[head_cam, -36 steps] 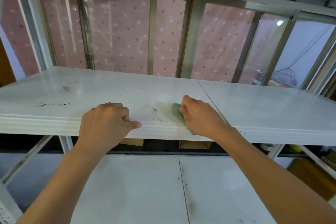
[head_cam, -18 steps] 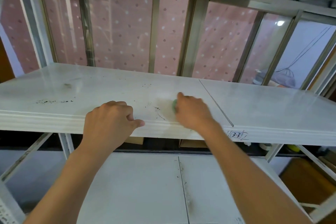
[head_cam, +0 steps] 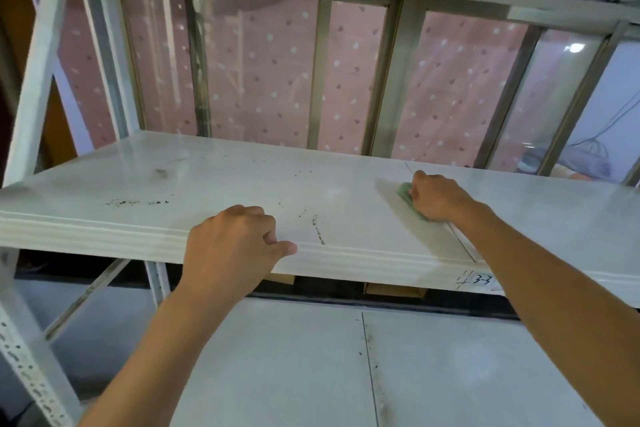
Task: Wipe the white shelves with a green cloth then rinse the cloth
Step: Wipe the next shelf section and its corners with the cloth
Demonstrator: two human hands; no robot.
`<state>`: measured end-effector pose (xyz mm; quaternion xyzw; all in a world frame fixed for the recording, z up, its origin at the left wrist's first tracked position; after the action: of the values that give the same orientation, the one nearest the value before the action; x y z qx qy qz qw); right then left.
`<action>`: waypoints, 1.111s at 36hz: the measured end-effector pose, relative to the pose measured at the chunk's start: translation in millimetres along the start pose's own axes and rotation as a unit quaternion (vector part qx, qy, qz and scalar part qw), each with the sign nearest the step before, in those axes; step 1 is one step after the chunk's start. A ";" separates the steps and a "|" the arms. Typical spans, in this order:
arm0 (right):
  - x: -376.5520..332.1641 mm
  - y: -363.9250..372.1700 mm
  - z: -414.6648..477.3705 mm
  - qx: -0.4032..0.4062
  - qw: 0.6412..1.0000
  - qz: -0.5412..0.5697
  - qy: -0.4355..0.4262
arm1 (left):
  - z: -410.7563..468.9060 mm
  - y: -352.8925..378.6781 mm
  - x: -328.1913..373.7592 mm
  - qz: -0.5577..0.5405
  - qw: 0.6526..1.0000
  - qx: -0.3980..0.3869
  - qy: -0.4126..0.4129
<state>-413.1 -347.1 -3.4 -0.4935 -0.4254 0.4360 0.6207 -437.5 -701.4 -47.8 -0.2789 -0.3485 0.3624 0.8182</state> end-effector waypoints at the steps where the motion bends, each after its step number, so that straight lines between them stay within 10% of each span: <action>1: 1.3 1.2 11.6 -0.005 1.000 -0.008 -0.014 | 0.2 0.3 -0.2 0.004 1.000 0.004 0.000; 16: -139.5 -12.0 16.3 -0.008 0.945 0.062 -0.321 | -0.6 2.6 -0.6 -0.003 0.999 0.033 0.008; 32: 41.5 30.9 156.0 0.005 0.999 -0.014 -0.049 | -1.8 -1.0 1.8 -0.002 1.000 0.012 -0.007; 40: -54.4 23.7 171.9 0.030 0.978 0.048 -0.200 | -0.6 0.0 -1.1 -0.013 1.000 0.024 -0.013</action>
<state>-594.7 -354.8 -6.1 -0.3975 -0.5037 0.5676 0.5158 -437.5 -702.4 -48.5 -0.2500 -0.3537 0.3635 0.8248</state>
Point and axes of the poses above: each hand's wrist, its own z-axis towards the middle knuckle, its own y-axis out of the palm, x = y × z, the point moved 1 cm from there along z, towards the middle knuckle, and after that the axes turned 14 degrees about -y, right-handed, at the moved point
